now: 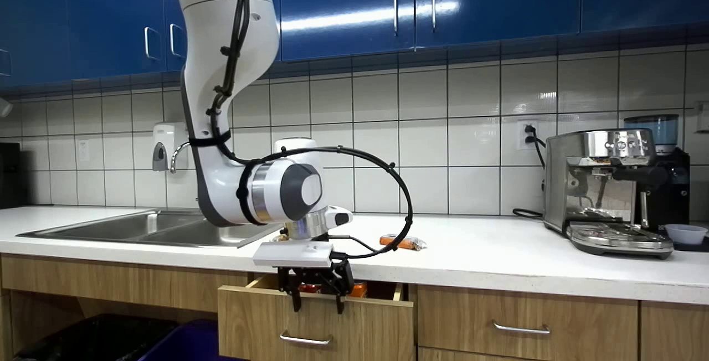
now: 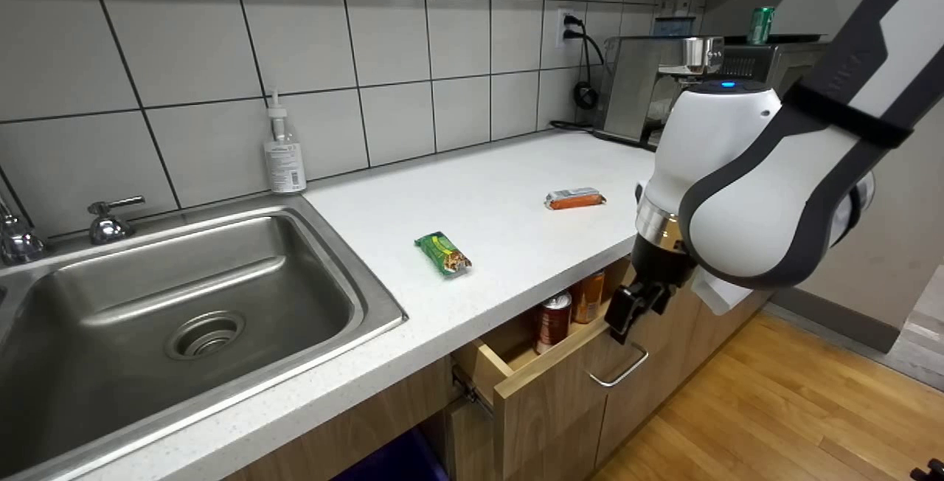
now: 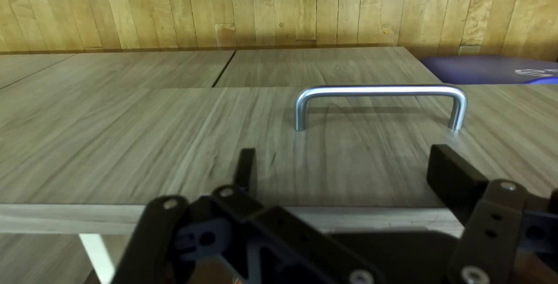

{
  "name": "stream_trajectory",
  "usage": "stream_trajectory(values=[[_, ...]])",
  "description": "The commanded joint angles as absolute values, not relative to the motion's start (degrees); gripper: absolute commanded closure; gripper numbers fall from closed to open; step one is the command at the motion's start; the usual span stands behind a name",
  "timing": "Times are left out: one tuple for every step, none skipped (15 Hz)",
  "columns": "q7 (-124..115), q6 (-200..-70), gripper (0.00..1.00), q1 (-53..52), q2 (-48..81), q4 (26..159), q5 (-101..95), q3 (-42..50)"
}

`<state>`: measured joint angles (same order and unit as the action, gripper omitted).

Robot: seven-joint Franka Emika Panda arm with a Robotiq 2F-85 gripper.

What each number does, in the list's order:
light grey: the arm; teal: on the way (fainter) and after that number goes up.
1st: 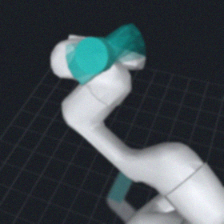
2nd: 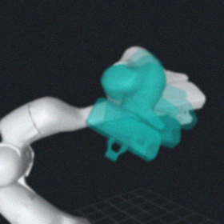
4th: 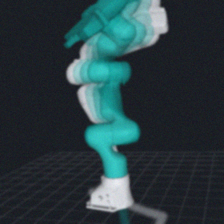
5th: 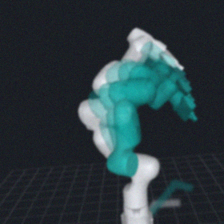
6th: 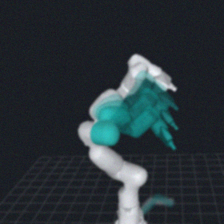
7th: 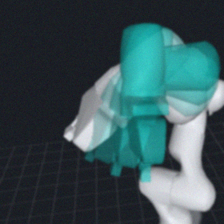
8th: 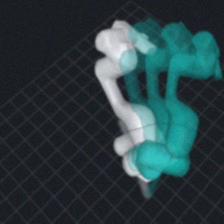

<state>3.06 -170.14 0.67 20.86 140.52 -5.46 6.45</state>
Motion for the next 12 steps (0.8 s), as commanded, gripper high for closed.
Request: stream_trajectory(values=[[3.12,-170.16,0.0,2.47,22.44,136.55,-4.27,5.46],[3.15,-170.11,0.0,2.56,22.63,136.2,-4.17,5.43],[3.13,-170.01,0.0,2.6,22.84,135.8,-4.07,5.47],[3.17,-169.9,0.0,2.7,23.0,135.46,-3.98,5.46],[3.13,-169.88,0.0,2.66,23.18,135.15,-3.98,5.57],[3.14,-169.8,0.0,2.7,23.35,134.82,-3.95,5.6],[3.12,-169.81,0.0,2.72,23.54,134.46,-3.96,5.67],[3.11,-169.81,0.0,2.69,23.72,134.13,-4.02,5.77],[3.11,-169.77,0.0,2.68,23.91,133.83,-4.03,5.8],[3.04,-169.72,0.0,2.58,24.1,133.52,-4.14,5.95],[3.01,-169.74,0.0,2.51,24.18,133.36,-4.26,6.1],[2.95,-169.78,0.0,2.44,24.28,133.18,-4.36,6.22]])
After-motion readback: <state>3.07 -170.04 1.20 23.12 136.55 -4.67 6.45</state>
